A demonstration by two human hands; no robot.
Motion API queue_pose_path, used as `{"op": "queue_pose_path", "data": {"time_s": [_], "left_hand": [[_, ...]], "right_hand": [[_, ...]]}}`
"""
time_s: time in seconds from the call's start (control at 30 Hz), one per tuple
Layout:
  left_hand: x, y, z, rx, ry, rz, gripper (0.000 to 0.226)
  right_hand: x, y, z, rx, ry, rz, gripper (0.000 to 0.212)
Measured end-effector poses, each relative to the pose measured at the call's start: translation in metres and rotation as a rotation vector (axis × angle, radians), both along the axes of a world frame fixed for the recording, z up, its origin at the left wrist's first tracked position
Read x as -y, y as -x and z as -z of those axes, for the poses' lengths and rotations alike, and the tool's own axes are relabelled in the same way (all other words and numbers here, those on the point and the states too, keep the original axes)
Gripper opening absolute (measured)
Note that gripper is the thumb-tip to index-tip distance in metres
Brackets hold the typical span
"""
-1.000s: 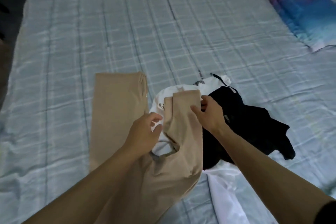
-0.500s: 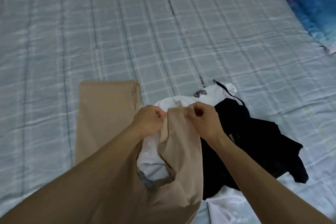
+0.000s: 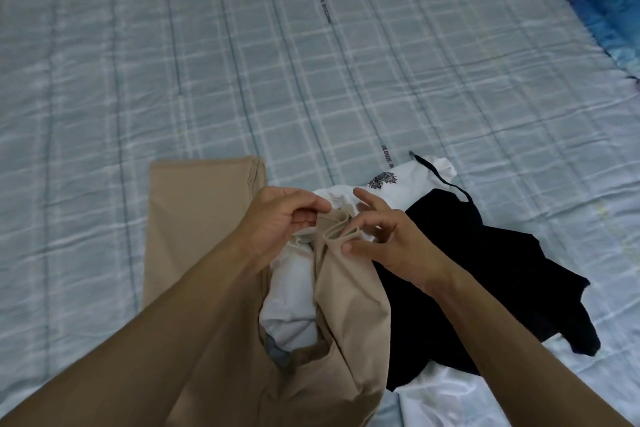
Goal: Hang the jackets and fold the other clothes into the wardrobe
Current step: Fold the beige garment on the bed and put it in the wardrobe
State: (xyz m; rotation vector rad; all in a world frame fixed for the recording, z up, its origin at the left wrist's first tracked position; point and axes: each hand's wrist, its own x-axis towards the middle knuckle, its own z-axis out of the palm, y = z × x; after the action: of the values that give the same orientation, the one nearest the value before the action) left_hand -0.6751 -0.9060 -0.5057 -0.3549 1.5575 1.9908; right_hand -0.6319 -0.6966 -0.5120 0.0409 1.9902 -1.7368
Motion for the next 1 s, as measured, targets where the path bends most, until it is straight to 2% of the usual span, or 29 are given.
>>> {"op": "queue_pose_path", "data": {"time_s": [0.2, 0.33, 0.37, 0.43, 0.5, 0.57, 0.63, 0.73, 0.83, 1.0], "left_hand": [[0.001, -0.007, -0.015, -0.006, -0.057, -0.031, 0.022], [-0.001, -0.014, -0.024, -0.034, 0.063, -0.016, 0.018], [0.001, -0.016, -0.025, -0.117, 0.161, 0.050, 0.025], [0.007, -0.019, -0.030, -0.386, 0.377, 0.285, 0.056], [0.009, -0.022, -0.035, -0.630, 0.526, 0.526, 0.065], [0.008, -0.025, -0.036, -0.759, 0.616, 0.604, 0.053], [0.006, -0.027, -0.038, -0.808, 0.646, 0.554, 0.039], [0.009, -0.027, -0.044, -0.870, 0.642, 0.470, 0.022], [0.014, -0.030, -0.049, -0.957, 0.630, 0.451, 0.013], [0.015, -0.030, -0.048, -0.854, 0.703, 0.414, 0.009]], "right_hand": [[0.003, -0.005, -0.007, 0.190, 0.244, 0.006, 0.020], [0.007, -0.013, -0.009, 0.345, 0.421, 0.130, 0.007], [0.008, -0.015, -0.008, 0.332, 0.430, 0.156, 0.005], [0.010, -0.016, -0.008, 0.264, 0.414, 0.171, 0.007], [0.012, -0.017, -0.009, 0.214, 0.363, 0.150, 0.007], [0.012, -0.017, -0.011, 0.197, 0.325, 0.126, 0.014], [0.012, -0.017, -0.013, 0.200, 0.335, 0.120, 0.022], [0.011, -0.017, -0.017, 0.146, 0.312, 0.160, 0.008], [0.007, -0.017, -0.021, 0.114, 0.301, 0.209, 0.006], [0.010, -0.020, -0.027, -0.012, 0.256, 0.286, 0.007]]}}
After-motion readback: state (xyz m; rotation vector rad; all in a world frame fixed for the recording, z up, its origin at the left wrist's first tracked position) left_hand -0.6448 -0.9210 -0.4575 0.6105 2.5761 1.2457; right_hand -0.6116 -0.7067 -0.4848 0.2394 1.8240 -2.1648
